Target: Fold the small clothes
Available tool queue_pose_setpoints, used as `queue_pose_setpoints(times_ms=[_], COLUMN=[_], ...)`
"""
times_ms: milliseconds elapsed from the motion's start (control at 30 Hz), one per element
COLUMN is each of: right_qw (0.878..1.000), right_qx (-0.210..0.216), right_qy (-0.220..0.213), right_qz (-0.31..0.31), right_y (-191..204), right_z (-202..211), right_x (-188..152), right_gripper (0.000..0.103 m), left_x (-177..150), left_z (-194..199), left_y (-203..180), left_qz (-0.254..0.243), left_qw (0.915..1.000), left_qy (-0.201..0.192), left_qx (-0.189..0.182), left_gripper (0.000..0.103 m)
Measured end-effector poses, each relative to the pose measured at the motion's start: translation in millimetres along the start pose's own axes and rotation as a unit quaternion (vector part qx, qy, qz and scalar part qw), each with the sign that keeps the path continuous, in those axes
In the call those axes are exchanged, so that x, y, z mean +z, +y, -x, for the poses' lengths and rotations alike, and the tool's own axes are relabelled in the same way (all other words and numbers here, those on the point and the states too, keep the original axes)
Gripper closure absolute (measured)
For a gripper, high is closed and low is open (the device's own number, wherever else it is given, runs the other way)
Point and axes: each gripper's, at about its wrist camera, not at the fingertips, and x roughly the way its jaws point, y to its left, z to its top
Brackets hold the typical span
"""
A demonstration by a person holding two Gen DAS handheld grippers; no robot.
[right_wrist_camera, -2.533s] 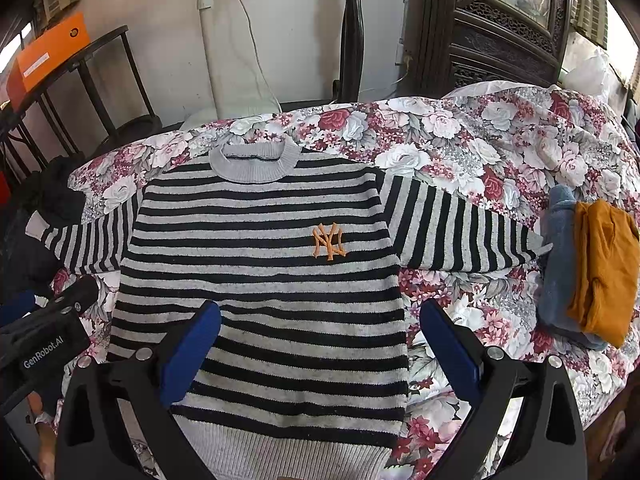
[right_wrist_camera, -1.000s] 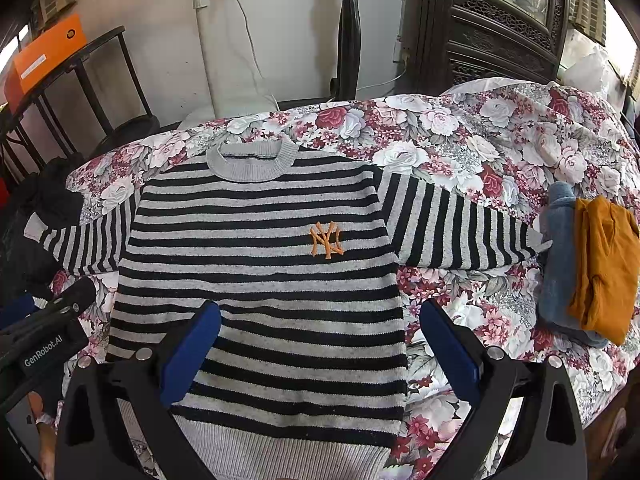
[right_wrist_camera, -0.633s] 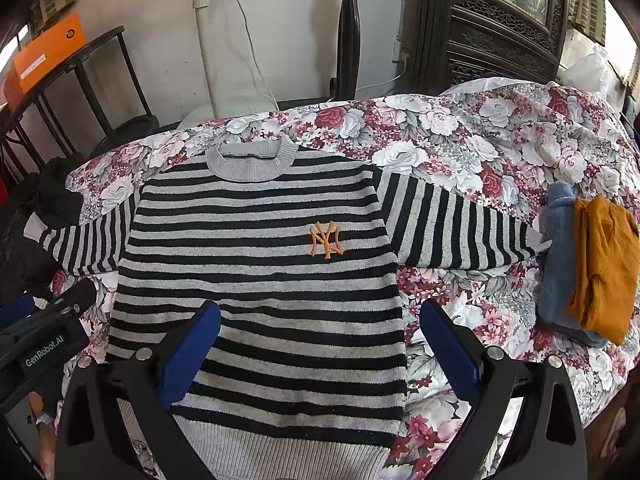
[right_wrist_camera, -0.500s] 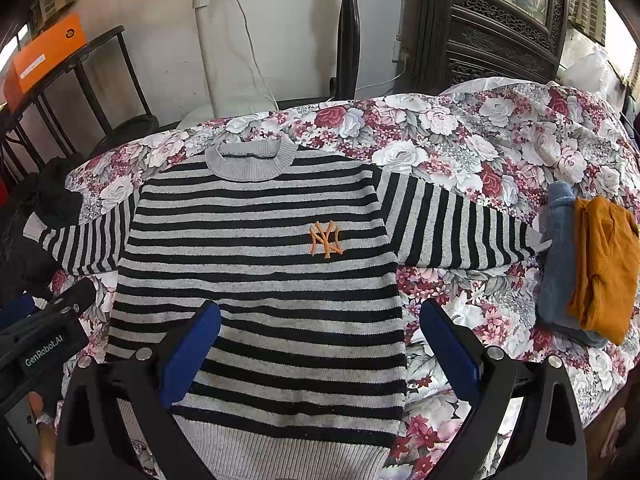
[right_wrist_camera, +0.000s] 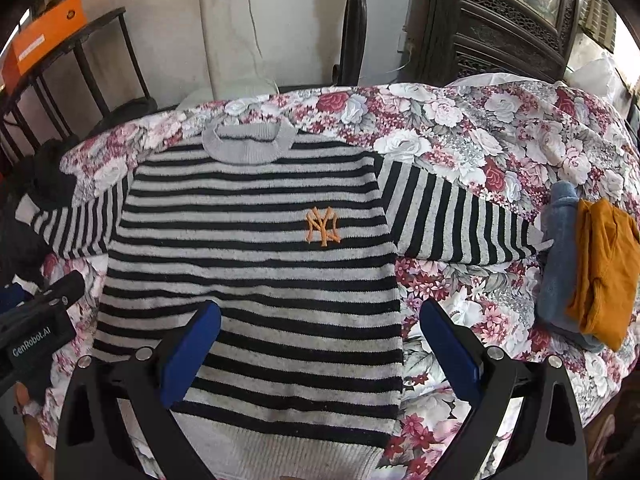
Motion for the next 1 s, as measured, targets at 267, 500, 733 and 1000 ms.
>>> queue_pose_setpoints(times_ms=[267,500,733,1000], right_qw=[0.996,0.994,0.995,0.968], right_qx=[-0.047,-0.021,0.025,-0.036], right_qy=[0.04,0.103,0.089,0.234], right_qz=[0.065,0.038,0.021,0.082], right_y=[-6.0,-24.7,15.0,39.0], right_z=[-24.9,-46.1,-47.5,-127.9], right_x=[-21.9,-46.8,-32.1,-61.8], right_gripper=[0.003,0.003,0.003,0.003], left_x=[-14.5,-57.2,-42.1,-58.4], left_z=[-48.2,-100.3,-77.1,-137.3], left_y=[28.3,52.2,33.1,-31.6], left_qz=[-0.019,-0.069,-0.068,-0.156], left_qw=[0.9954,0.9799,0.9932,0.971], left_qy=[0.078,0.149,0.075,0.167], left_qx=[0.053,0.114,0.058,0.07], left_gripper=[0.005,0.005,0.005,0.004])
